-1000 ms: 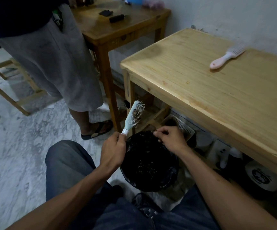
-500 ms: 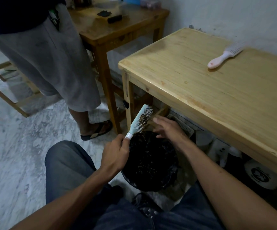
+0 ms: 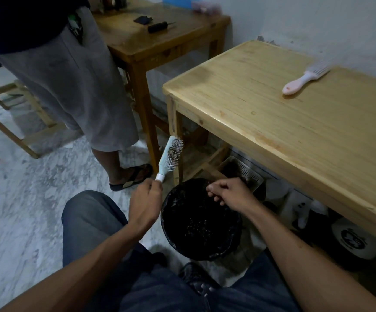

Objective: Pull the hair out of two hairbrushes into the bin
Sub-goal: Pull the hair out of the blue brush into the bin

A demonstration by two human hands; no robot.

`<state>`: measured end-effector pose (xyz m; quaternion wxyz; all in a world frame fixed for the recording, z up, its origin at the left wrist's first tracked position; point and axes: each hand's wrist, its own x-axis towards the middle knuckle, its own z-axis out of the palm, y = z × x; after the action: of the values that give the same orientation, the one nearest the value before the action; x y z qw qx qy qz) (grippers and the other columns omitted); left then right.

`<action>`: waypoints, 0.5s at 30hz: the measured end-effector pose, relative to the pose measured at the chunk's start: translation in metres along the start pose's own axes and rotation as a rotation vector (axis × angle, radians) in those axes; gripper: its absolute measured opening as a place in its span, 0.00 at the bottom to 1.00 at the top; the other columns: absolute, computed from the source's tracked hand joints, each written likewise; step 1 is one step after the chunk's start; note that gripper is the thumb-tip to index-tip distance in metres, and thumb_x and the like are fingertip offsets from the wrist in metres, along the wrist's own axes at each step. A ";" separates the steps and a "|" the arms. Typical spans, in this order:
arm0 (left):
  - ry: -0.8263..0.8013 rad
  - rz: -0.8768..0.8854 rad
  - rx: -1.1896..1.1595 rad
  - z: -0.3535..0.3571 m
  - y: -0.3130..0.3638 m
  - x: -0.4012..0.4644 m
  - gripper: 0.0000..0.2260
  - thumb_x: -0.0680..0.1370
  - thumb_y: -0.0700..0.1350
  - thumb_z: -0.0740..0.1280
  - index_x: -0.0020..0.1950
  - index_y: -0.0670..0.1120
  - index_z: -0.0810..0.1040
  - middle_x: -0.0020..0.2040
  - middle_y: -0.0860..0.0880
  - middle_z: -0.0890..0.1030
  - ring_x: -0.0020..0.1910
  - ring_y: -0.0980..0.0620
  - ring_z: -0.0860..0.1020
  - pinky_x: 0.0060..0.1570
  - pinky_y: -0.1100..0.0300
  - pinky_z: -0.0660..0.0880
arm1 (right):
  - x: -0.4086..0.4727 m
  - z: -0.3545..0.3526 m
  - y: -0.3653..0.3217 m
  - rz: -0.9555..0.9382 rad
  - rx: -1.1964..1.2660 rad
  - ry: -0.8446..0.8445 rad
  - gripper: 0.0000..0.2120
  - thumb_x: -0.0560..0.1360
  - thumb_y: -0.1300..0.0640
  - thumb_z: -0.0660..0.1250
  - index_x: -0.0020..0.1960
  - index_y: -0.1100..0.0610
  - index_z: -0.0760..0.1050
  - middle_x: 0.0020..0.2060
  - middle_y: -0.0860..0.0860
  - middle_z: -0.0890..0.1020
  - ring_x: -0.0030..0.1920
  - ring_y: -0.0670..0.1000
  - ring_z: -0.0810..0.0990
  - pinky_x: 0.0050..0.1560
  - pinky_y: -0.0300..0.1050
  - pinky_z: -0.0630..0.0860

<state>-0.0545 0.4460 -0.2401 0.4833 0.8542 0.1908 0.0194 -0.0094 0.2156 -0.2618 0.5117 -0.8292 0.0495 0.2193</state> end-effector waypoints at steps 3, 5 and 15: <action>-0.041 0.079 0.033 0.002 0.001 -0.005 0.21 0.75 0.55 0.55 0.43 0.40 0.78 0.34 0.43 0.80 0.33 0.44 0.76 0.37 0.42 0.74 | 0.004 0.005 -0.001 0.060 -0.164 -0.100 0.27 0.79 0.53 0.70 0.76 0.46 0.69 0.69 0.48 0.77 0.59 0.52 0.82 0.60 0.50 0.80; -0.077 0.121 0.048 0.005 0.000 -0.009 0.20 0.76 0.55 0.55 0.42 0.41 0.78 0.32 0.46 0.79 0.31 0.47 0.75 0.34 0.45 0.72 | 0.008 0.006 -0.007 0.068 -0.109 -0.061 0.43 0.72 0.51 0.75 0.80 0.38 0.57 0.77 0.47 0.68 0.61 0.54 0.82 0.61 0.54 0.79; -0.121 0.173 0.116 0.010 -0.001 -0.008 0.18 0.76 0.56 0.55 0.41 0.45 0.77 0.32 0.47 0.79 0.33 0.46 0.77 0.34 0.46 0.71 | 0.014 0.007 -0.014 -0.174 0.330 -0.035 0.05 0.76 0.62 0.73 0.50 0.54 0.85 0.40 0.50 0.88 0.40 0.47 0.82 0.41 0.37 0.80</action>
<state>-0.0603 0.4361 -0.2453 0.4401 0.8936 0.0878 -0.0015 0.0052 0.2300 -0.2580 0.6587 -0.7311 0.0041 0.1777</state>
